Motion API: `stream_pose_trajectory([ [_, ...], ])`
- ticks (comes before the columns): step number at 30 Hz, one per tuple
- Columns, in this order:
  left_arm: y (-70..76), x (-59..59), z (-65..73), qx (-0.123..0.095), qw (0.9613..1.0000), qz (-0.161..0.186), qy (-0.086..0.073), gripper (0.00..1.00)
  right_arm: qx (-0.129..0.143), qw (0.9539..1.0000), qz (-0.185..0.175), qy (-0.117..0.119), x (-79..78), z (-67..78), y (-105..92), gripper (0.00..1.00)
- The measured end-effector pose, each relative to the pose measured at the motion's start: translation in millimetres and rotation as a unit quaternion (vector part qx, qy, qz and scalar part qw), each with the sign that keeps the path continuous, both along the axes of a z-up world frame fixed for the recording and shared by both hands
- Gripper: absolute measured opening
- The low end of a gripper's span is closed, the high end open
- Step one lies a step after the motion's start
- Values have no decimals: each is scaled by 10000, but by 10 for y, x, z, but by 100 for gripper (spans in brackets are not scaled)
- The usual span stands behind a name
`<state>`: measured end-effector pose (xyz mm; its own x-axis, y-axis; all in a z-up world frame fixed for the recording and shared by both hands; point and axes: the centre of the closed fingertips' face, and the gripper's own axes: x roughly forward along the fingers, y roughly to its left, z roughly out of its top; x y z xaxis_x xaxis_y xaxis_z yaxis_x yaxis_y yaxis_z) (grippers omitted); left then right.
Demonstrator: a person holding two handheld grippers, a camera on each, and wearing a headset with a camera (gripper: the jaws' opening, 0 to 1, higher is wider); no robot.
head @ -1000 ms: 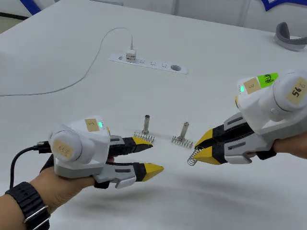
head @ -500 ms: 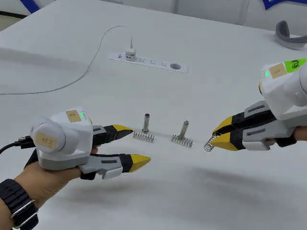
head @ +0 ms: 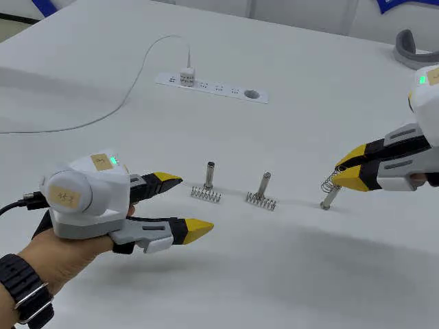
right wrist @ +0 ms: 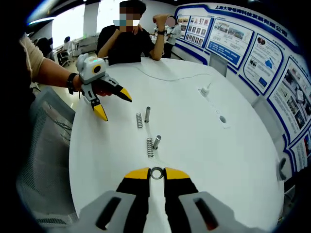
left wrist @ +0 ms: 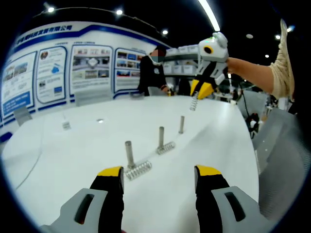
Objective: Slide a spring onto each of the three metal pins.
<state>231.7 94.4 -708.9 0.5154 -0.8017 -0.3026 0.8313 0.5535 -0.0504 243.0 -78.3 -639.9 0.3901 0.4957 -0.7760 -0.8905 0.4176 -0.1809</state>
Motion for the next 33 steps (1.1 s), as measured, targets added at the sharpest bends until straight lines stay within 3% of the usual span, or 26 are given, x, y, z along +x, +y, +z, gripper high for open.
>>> stream_pose_trajectory([
  [4,8,4,-7,8,10000,12,11,60,-69,9999,-158,-6,94,5,-88,12],
  [13,40,7,-10,13,10000,62,26,61,-450,9979,-464,40,303,-138,-296,12],
  [20,71,7,-15,15,9999,100,38,61,-450,9972,-542,235,352,-255,-324,12],
  [33,102,9,-18,13,9999,143,58,61,-521,9965,-554,354,384,-371,-351,12],
])
